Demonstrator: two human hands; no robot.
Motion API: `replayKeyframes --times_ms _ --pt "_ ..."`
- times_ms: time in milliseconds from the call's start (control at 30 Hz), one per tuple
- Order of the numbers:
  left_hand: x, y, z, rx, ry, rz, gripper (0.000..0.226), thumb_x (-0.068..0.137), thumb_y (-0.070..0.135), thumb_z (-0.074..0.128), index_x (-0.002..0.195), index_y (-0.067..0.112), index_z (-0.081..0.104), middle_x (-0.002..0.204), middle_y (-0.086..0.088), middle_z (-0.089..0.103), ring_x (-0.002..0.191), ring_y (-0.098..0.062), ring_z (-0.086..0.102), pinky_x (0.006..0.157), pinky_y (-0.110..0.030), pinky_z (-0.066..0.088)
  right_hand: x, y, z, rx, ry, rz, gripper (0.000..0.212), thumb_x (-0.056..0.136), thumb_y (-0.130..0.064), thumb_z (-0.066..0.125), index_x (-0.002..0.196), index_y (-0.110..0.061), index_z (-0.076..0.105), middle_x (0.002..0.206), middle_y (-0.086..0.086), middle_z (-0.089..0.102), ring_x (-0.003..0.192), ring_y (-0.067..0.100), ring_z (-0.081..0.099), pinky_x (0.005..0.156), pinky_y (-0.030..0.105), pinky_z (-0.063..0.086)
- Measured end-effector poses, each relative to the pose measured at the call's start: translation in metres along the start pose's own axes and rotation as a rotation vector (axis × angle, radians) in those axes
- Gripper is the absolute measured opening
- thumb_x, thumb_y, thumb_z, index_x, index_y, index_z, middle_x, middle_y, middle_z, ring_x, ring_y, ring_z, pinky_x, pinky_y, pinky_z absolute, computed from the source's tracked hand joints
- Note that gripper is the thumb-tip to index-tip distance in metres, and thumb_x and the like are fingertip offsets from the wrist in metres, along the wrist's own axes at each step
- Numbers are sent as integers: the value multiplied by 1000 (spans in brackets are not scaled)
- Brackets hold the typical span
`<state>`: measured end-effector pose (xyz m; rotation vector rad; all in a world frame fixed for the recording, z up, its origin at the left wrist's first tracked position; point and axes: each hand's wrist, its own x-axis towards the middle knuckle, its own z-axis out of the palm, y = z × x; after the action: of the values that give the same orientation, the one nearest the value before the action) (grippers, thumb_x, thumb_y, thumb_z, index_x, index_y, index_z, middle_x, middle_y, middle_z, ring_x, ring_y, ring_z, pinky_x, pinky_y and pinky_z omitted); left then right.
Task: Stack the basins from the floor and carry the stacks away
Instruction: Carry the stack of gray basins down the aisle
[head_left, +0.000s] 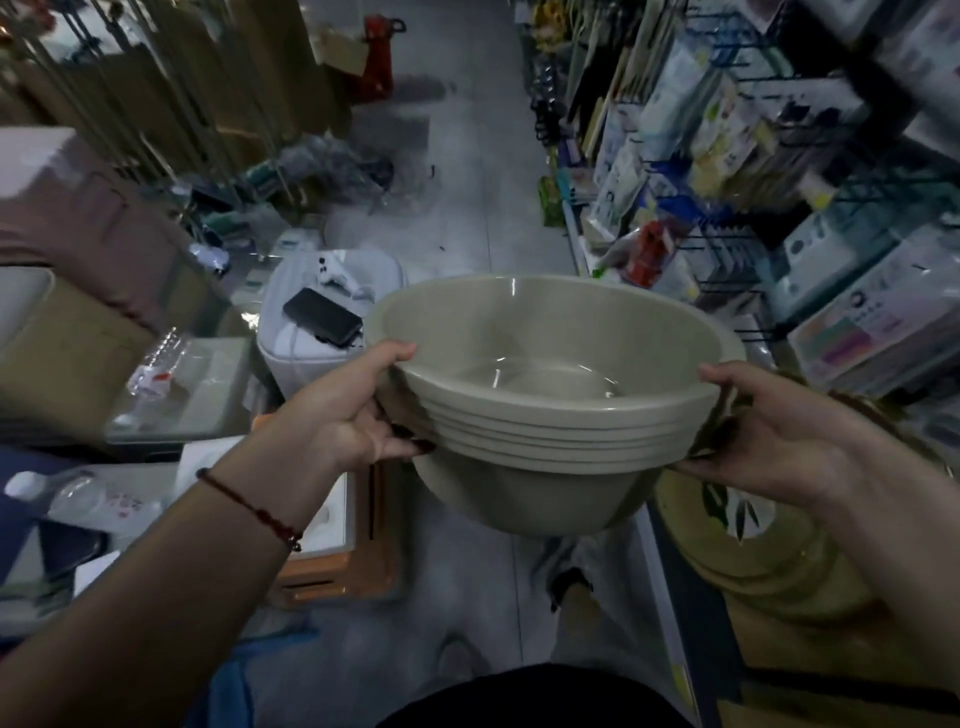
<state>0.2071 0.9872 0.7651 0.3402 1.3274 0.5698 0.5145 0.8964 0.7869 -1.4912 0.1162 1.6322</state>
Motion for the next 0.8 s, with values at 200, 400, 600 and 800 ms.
replayKeyframes --times_ms 200,400,600,800 --pt "53 50 29 -50 57 -16 69 86 33 71 142 7 40 138 -18 54 121 -40 54 77 -60 50 67 -64 21 -19 -34 46 51 86 -25 68 132 -11 51 129 22 57 113 37 58 81 52 54" --pt "111 100 81 -107 96 -23 39 92 30 62 117 0 54 114 -20 62 108 -38 58 76 -59 51 145 -149 46 -51 -49 79 56 83 -22 71 136 -15 53 134 17 55 112 34 59 78 54 56" --pt "161 146 119 -161 110 37 35 94 30 56 115 2 58 106 -15 70 105 -34 61 58 -54 59 202 -236 80 -140 -104 82 50 87 -22 67 135 -11 53 132 17 57 116 34 58 75 61 55" --pt "198 199 129 -252 151 84 30 93 28 57 114 6 58 124 -12 57 112 -35 58 58 -51 60 239 -297 133 -179 -131 77 49 85 -23 69 130 -9 56 133 12 57 108 30 61 67 54 60"
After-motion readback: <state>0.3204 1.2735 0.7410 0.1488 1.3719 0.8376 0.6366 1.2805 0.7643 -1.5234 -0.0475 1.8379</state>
